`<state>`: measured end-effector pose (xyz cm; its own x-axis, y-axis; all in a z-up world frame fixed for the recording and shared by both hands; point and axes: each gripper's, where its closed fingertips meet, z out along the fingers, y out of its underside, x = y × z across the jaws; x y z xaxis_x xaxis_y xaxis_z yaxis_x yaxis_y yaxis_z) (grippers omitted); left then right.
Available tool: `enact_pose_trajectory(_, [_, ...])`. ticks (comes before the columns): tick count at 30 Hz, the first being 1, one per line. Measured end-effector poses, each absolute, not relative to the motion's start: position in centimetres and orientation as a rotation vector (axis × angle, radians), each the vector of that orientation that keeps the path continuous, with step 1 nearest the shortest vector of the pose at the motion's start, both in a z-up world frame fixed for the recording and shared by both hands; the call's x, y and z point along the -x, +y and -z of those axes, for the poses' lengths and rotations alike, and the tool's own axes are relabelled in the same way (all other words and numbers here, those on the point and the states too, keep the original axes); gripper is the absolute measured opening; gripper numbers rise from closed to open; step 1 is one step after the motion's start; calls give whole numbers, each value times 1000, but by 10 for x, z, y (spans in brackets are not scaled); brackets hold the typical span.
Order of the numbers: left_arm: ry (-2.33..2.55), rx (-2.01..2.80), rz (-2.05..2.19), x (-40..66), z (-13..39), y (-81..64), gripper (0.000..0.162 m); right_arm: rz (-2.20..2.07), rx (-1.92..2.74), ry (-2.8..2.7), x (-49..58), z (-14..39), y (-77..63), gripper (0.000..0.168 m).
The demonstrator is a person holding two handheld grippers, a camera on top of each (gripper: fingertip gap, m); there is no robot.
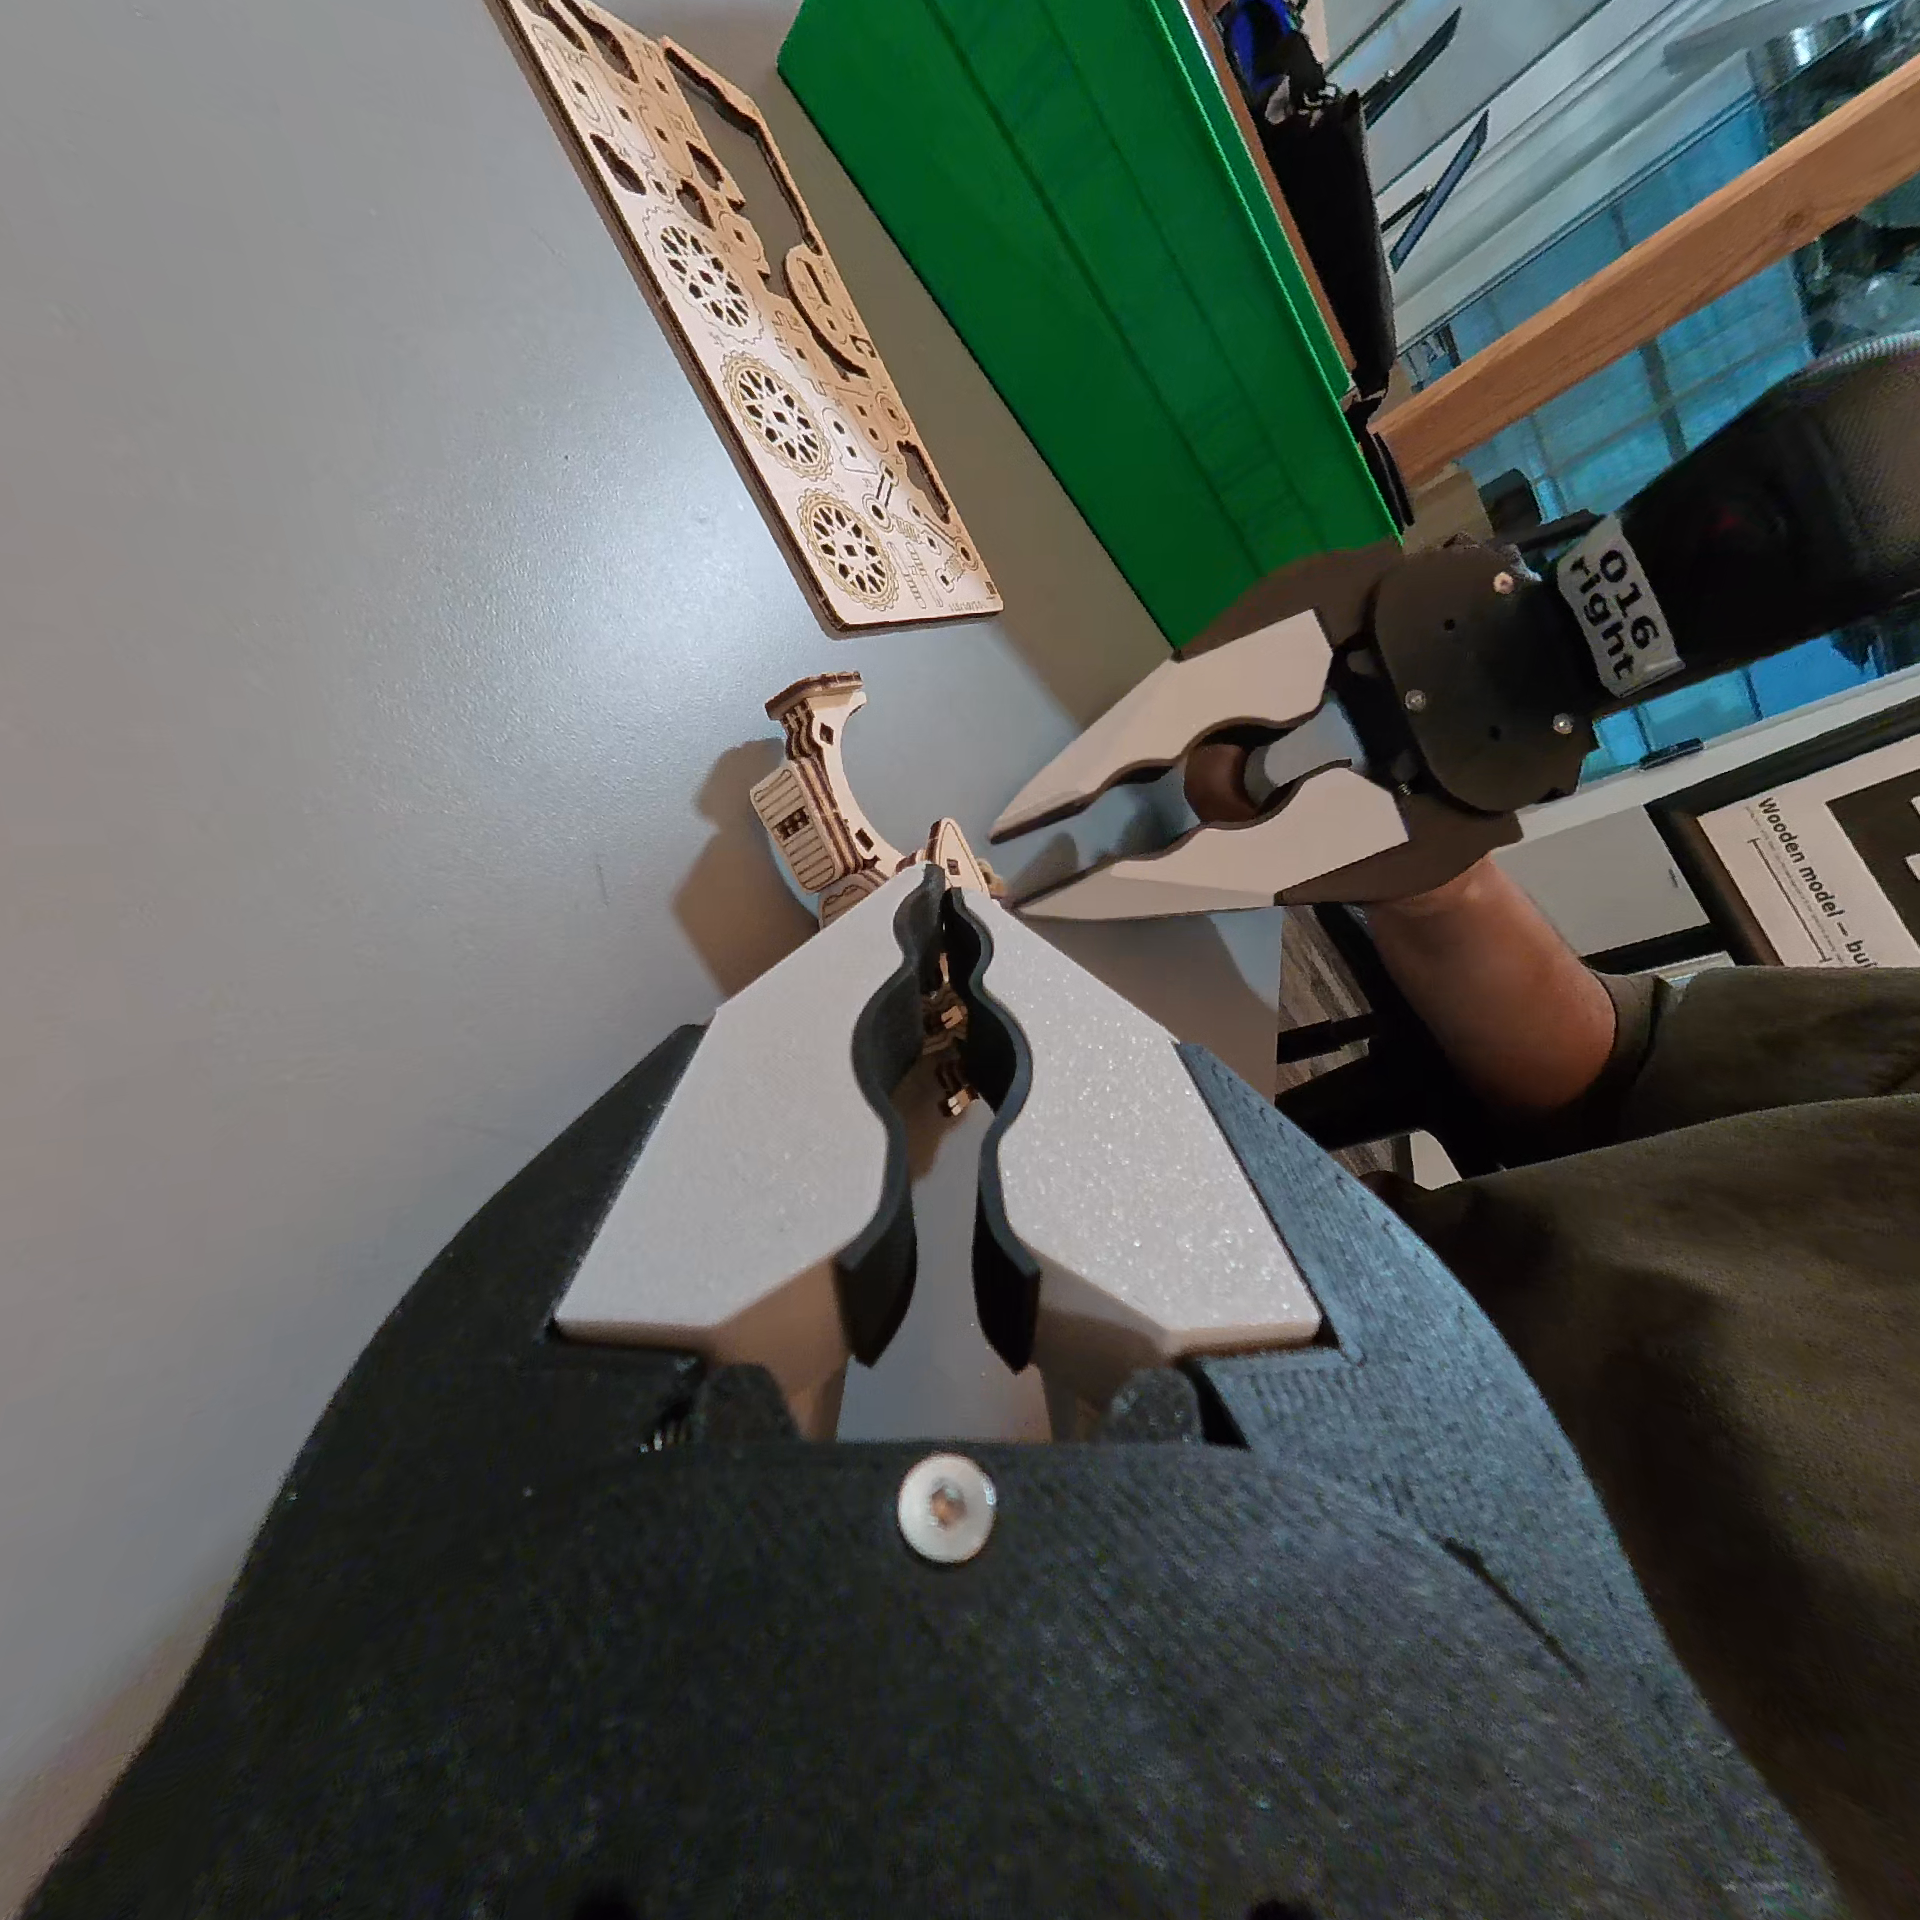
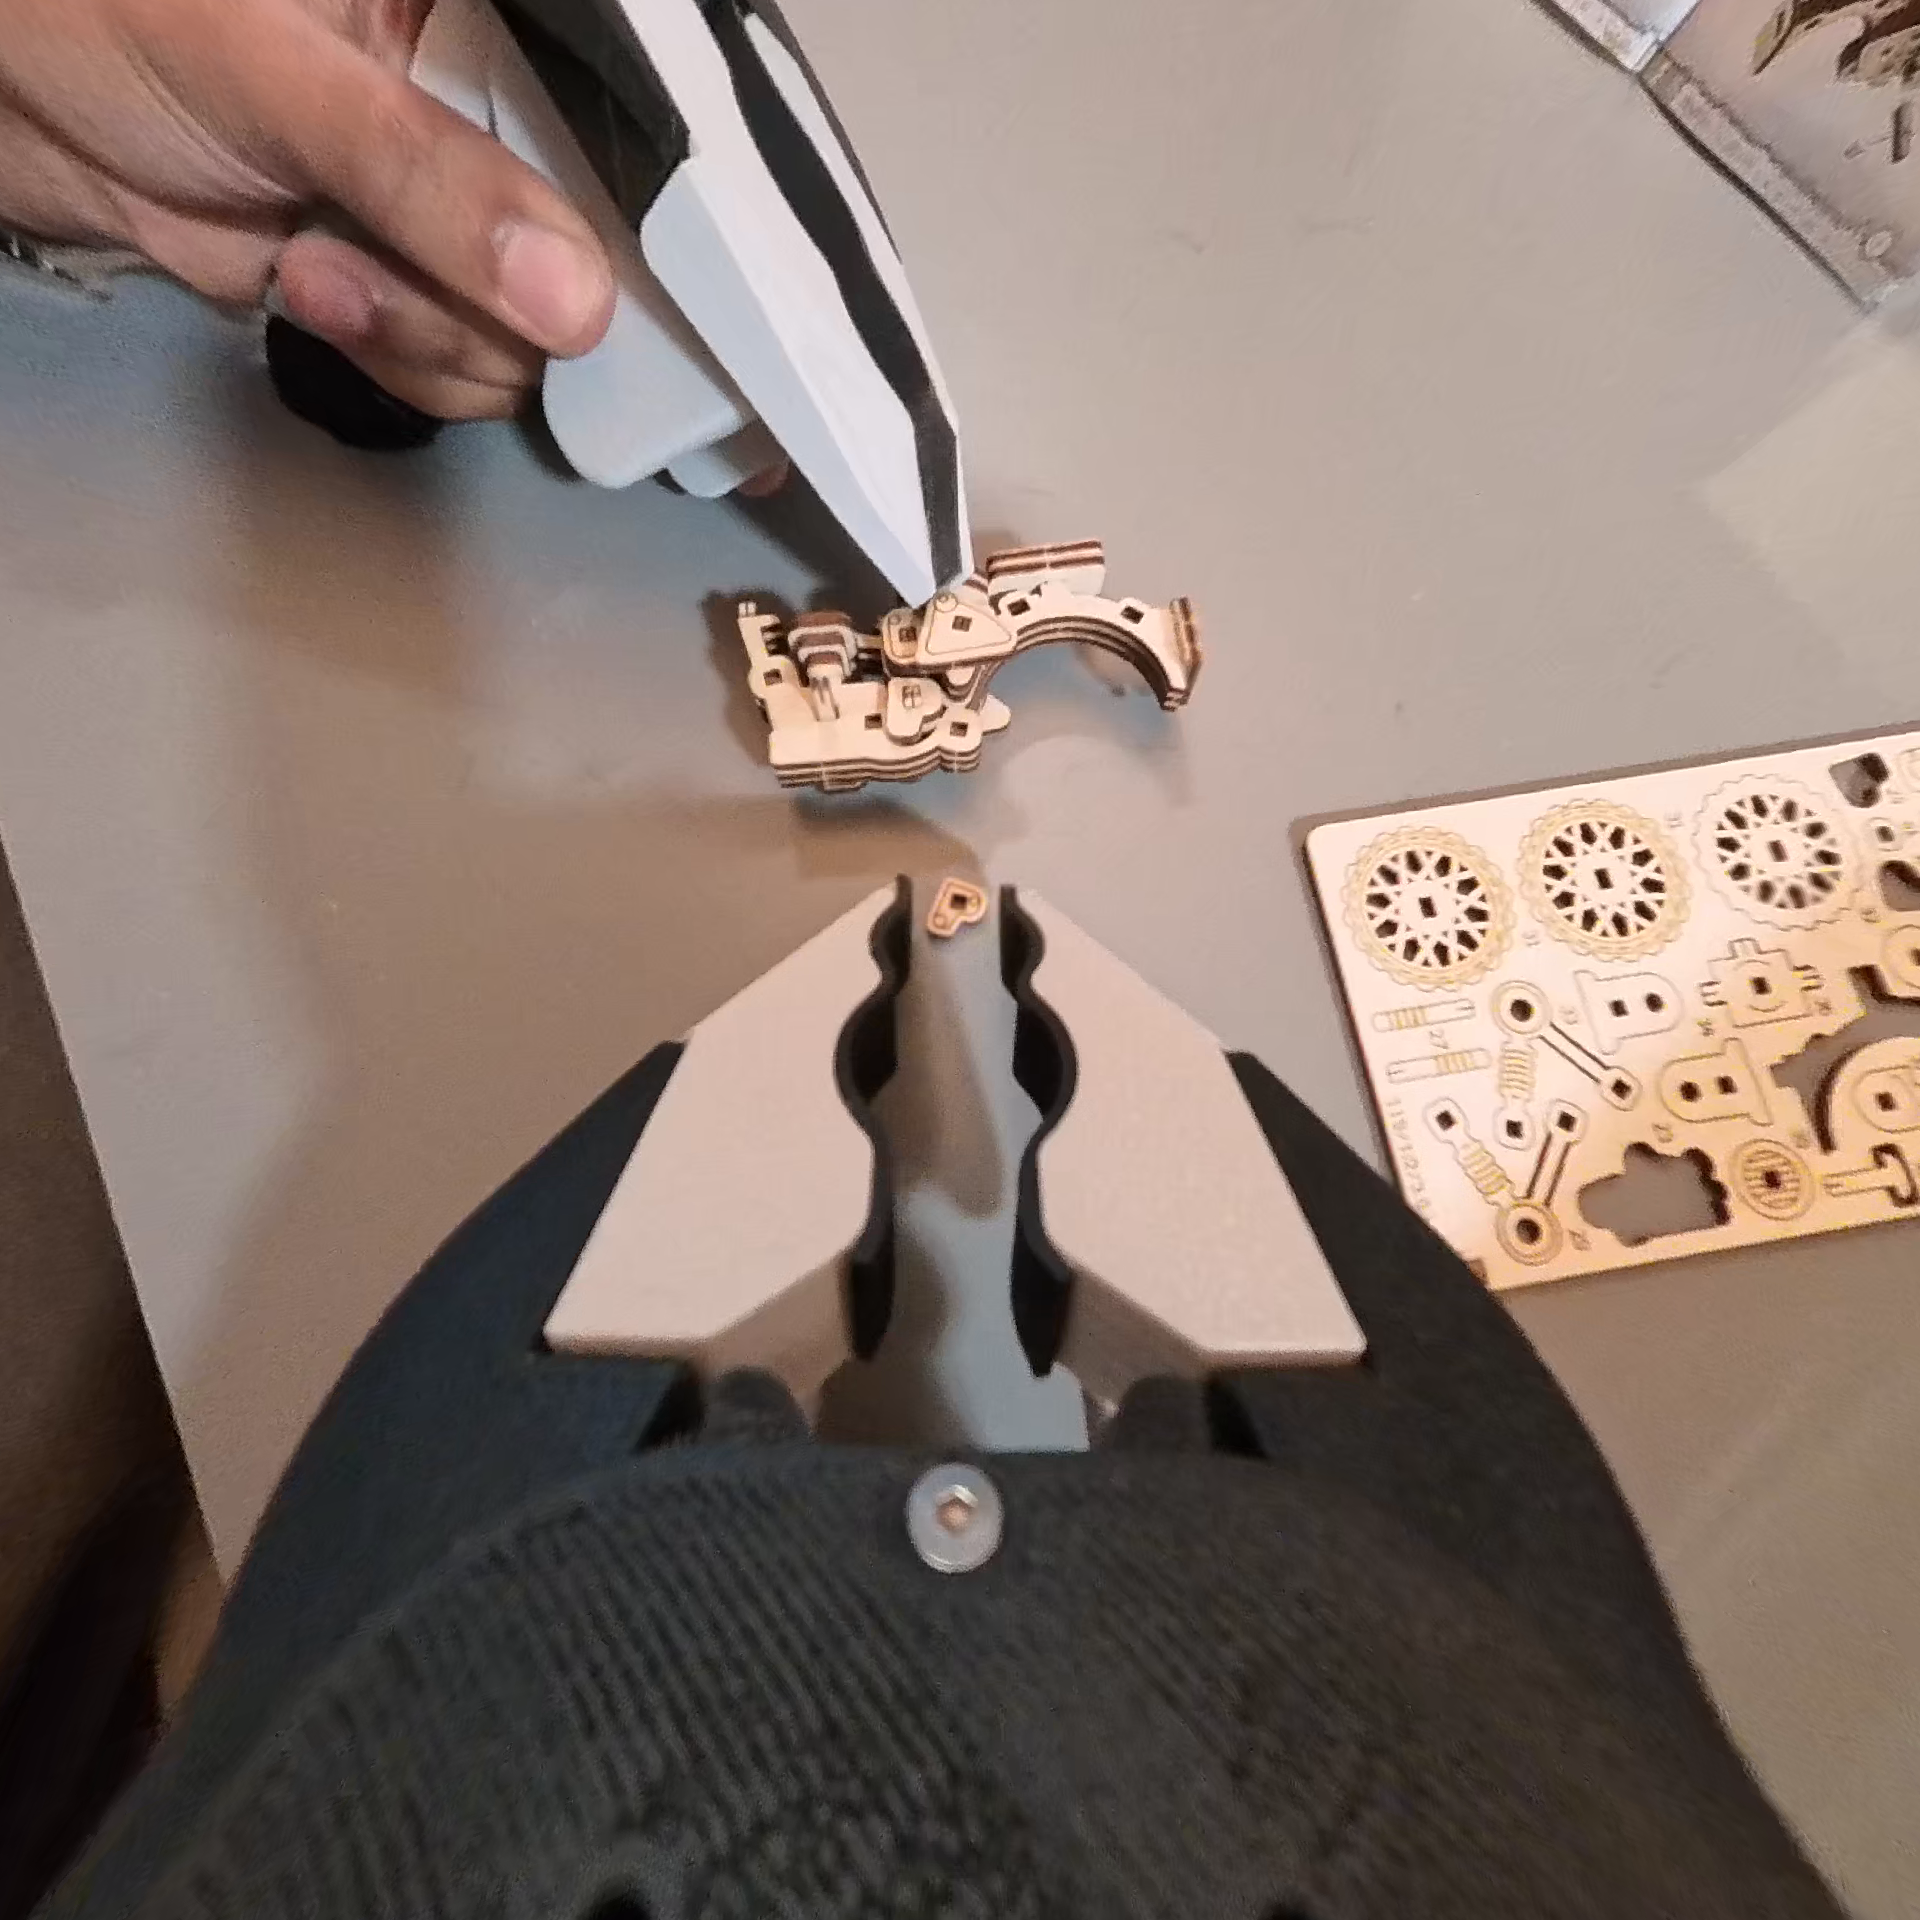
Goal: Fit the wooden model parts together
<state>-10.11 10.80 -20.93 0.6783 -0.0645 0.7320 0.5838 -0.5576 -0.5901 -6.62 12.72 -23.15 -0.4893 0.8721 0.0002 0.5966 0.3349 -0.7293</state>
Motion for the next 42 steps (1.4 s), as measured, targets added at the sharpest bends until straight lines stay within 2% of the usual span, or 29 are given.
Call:
enact_pose_trajectory(13, [-403,1991,915,101,209,108,0,-915,1304,-2238,68,237,127,9])
enact_pose_trajectory(22, [-405,1990,912,101,209,108,0,-1022,1179,-2114,80,203,114,9])
enact_pose_trajectory(42, [-419,1986,936,101,209,108,0,-999,1162,-2175,92,213,104,9])
